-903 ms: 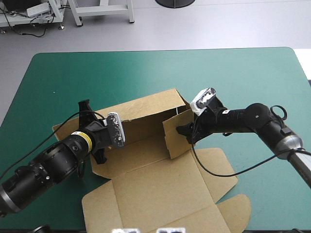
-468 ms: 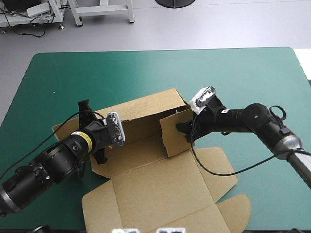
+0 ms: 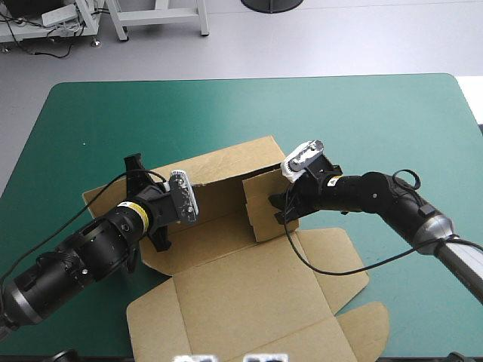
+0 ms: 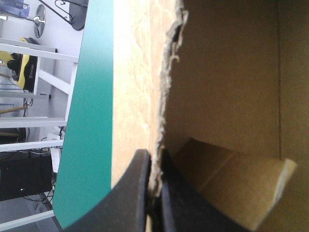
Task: Fold the box
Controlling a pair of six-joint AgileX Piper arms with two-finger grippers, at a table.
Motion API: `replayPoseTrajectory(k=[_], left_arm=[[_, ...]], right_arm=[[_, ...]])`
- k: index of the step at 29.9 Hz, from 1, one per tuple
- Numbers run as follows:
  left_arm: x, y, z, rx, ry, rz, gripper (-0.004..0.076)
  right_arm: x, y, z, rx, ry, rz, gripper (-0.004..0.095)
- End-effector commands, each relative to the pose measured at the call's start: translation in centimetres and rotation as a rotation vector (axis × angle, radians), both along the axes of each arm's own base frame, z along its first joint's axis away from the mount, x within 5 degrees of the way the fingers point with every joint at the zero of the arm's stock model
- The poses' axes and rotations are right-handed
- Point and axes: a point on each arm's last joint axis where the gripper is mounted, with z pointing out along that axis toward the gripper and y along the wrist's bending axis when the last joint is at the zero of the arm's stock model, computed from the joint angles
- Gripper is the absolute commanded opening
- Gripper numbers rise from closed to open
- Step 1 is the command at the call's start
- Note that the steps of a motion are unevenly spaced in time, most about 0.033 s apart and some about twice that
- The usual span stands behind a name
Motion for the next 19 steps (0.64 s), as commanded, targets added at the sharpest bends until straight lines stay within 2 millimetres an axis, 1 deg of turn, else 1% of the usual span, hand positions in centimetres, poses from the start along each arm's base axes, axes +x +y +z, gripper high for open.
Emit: replayPoseTrajectory(k=[1, 5, 10, 13, 16, 19], left_arm=[[0.0, 0.0, 0.8, -0.066, -0.024, 0.033, -0.0006], [0.0, 0.1, 1.0, -0.055, -0.039, 0.033, -0.0006], [0.3, 0.1, 1.4, -0.096, -0.077, 0.055, -0.0006], [0.3, 0.1, 1.4, -0.092, -0.082, 0.054, -0.0006], [0.3, 0.1, 1.4, -0.092, -0.082, 0.054, -0.0006], [0.3, 0.1, 1.4, -0.092, -0.082, 0.054, -0.0006]], right_arm=[[0.1, -0.2, 2.2, 0.063, -0.084, -0.059, 0.0557], [0.3, -0.3, 2.3, 0.082, -0.090, -0.087, 0.0556], [0.5, -0.2, 2.6, 0.094, -0.128, -0.108, 0.0557], [0.3, 0.5, 2.8, 0.102, -0.161, -0.097, 0.0556], [0.0, 1.5, 3.0, 0.089, -0.232, -0.078, 0.0556], [0.5, 1.6, 2.8, 0.083, -0.252, -0.102, 0.0529]])
